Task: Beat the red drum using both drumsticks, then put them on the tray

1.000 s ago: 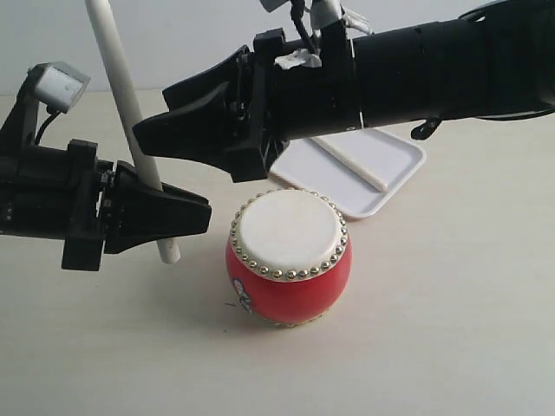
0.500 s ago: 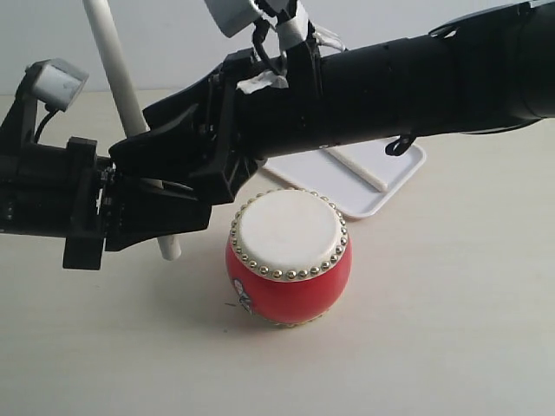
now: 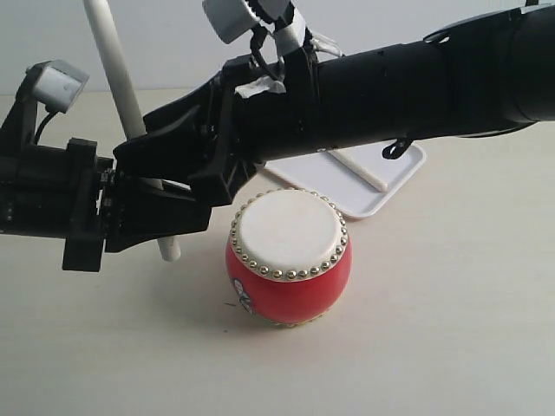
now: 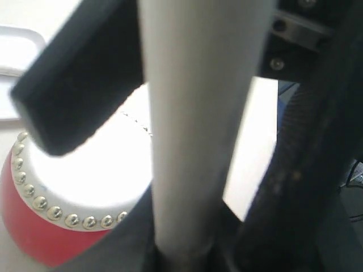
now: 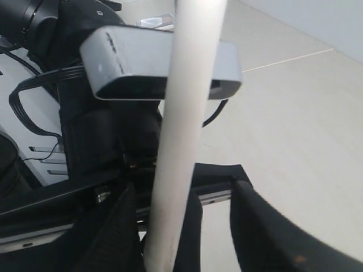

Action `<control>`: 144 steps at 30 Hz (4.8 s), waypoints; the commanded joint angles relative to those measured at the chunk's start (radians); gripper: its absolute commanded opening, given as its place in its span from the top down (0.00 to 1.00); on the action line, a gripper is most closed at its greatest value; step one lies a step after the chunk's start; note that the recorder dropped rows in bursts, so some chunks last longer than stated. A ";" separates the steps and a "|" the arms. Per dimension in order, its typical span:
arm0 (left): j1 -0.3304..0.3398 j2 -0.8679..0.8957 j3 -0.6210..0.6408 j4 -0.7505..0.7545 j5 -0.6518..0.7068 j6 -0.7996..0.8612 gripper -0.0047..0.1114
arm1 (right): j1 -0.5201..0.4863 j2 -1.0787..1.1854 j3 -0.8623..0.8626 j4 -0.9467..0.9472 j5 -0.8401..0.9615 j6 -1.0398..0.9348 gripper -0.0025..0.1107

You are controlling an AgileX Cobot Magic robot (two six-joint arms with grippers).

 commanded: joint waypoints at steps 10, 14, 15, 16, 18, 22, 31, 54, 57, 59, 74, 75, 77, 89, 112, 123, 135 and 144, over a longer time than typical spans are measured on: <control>0.004 -0.001 0.002 -0.019 0.011 0.004 0.96 | 0.004 0.009 -0.055 0.003 0.015 0.078 0.55; 0.004 -0.001 0.002 -0.019 0.011 0.004 0.96 | 0.004 0.009 -0.055 0.003 0.017 0.078 0.64; 0.004 -0.001 0.002 -0.019 0.011 0.004 0.96 | 0.004 0.009 -0.055 0.003 0.017 0.078 0.67; 0.004 -0.001 0.002 -0.019 0.011 0.004 0.96 | 0.004 0.009 -0.055 0.003 0.020 0.078 0.70; 0.004 -0.001 0.002 -0.019 0.011 0.004 0.96 | 0.004 0.009 -0.055 0.003 0.020 0.078 0.79; 0.004 -0.001 0.002 -0.015 0.011 0.004 0.96 | 0.004 0.009 -0.055 0.003 0.040 0.071 0.97; 0.004 -0.003 0.002 -0.022 0.011 0.005 0.51 | 0.004 0.009 -0.055 0.003 0.050 0.071 0.98; 0.007 -0.006 0.002 0.008 0.015 0.028 0.96 | -0.315 0.121 -0.562 -1.263 -0.128 1.242 0.98; 0.022 -0.006 0.002 -0.006 -0.008 0.032 0.96 | -0.315 0.283 -0.724 -1.478 0.077 1.392 0.98; 0.032 -0.006 0.002 -0.006 -0.008 0.032 0.96 | -0.315 0.391 -0.828 -1.532 0.155 1.425 0.98; 0.032 -0.006 0.002 -0.019 -0.008 0.035 0.96 | -0.315 0.810 -1.240 -1.751 0.260 1.553 0.98; 0.032 -0.006 0.002 -0.019 -0.008 0.035 0.96 | -0.315 0.820 -1.252 -1.751 0.260 1.553 0.98; 0.032 -0.006 0.002 -0.019 -0.008 0.041 0.96 | -0.315 0.840 -1.269 -1.751 0.267 1.553 0.98; 0.032 -0.006 0.002 -0.026 -0.008 0.057 0.96 | -0.315 0.873 -1.274 -1.753 0.240 1.546 0.92; 0.032 -0.006 0.002 -0.041 -0.008 0.064 0.96 | -0.315 0.863 -1.274 -1.761 0.228 1.564 0.74; 0.032 -0.121 0.098 -0.182 -0.269 0.136 0.96 | -0.380 0.569 -1.083 -1.781 0.350 1.712 0.98; 0.032 -0.654 0.275 -0.182 -0.529 -0.076 0.96 | -0.427 -0.238 0.014 -1.683 -0.414 1.799 0.98; 0.032 -1.119 0.331 -0.182 -0.650 -0.293 0.96 | -0.408 -0.888 0.508 -1.575 -0.565 1.804 0.98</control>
